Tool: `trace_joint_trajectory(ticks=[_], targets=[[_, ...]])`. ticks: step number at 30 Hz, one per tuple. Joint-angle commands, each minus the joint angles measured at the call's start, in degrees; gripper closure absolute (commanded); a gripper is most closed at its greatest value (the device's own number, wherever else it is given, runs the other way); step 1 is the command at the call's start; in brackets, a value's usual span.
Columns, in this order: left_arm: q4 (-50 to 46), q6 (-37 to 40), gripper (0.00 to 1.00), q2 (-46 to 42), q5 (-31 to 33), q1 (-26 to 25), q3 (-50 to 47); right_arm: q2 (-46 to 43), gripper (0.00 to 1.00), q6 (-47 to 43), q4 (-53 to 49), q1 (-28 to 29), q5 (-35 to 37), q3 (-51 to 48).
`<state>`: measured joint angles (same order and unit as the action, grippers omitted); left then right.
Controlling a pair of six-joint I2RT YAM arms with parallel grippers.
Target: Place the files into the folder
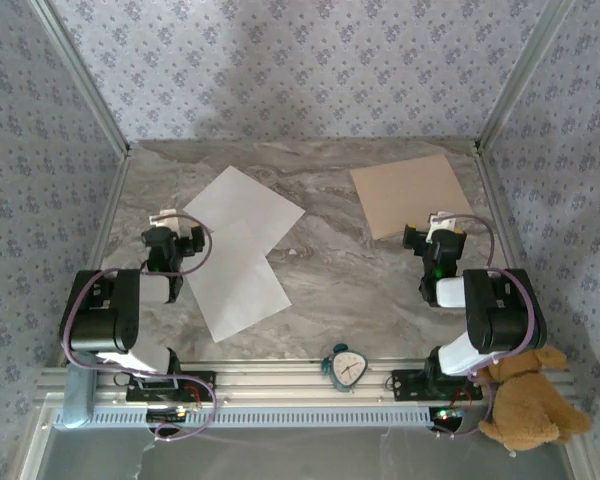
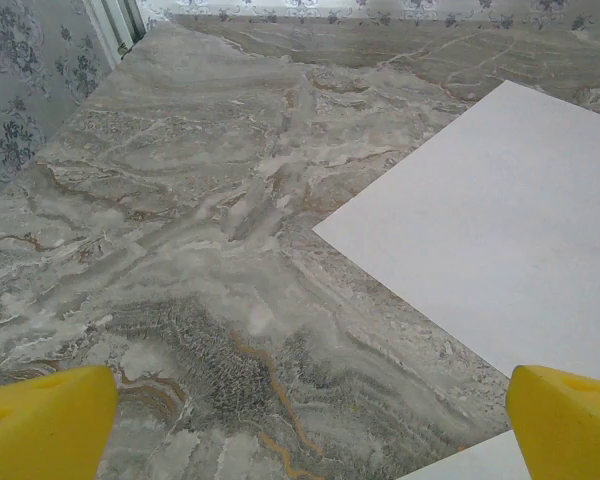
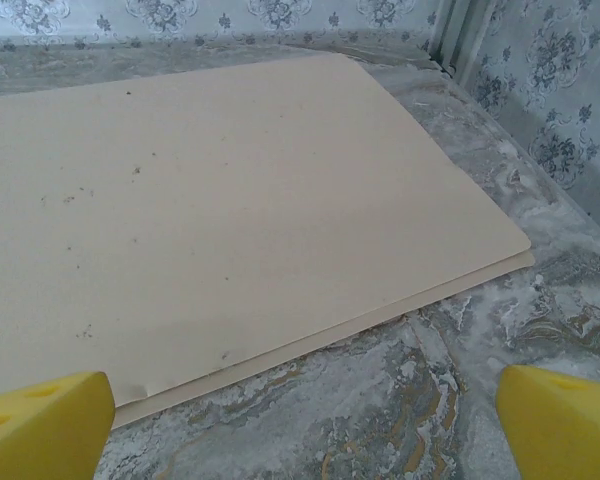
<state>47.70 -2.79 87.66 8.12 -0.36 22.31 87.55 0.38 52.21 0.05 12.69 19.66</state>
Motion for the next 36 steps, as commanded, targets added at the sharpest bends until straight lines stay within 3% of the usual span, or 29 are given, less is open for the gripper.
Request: trace_joint_trajectory(ticks=[1,13,18,22,25,28,32,36], targets=[[-0.2,0.6,0.00,0.2,-0.8,0.4,1.0,0.3,0.00,0.1,-0.3,0.2,1.2,0.7],[-0.3,0.9,0.00,-0.1,-1.1,0.3,1.0,0.1,0.00,0.3,0.2,-0.1,0.2,0.3],[-11.2,1.6,0.00,-11.4,0.5,-0.6,2.3,-5.5,0.00,0.7,1.5,-1.0,-1.3,-2.8],[-18.6,-1.1,0.00,-21.7,1.7,-3.1,4.6,-15.6,0.00,2.7,-11.6,-1.7,-0.6,-0.6],[-27.3,-1.5,0.00,-24.6,3.7,-8.2,11.3,-22.0,0.00,8.8,-27.4,-3.2,-1.6,5.9],[-35.3,-3.3,0.00,-22.1,4.8,-14.6,20.8,-24.3,0.00,19.3,-40.5,-4.9,-5.5,12.3],[-46.8,-5.9,0.00,-11.1,4.6,-23.3,37.4,-22.3,0.00,31.2,-52.0,-7.7,-15.1,19.7],[-52.1,-8.3,0.00,2.1,-1.9,-29.0,51.8,-17.1,0.00,37.5,-58.2,-9.6,-24.3,25.2]])
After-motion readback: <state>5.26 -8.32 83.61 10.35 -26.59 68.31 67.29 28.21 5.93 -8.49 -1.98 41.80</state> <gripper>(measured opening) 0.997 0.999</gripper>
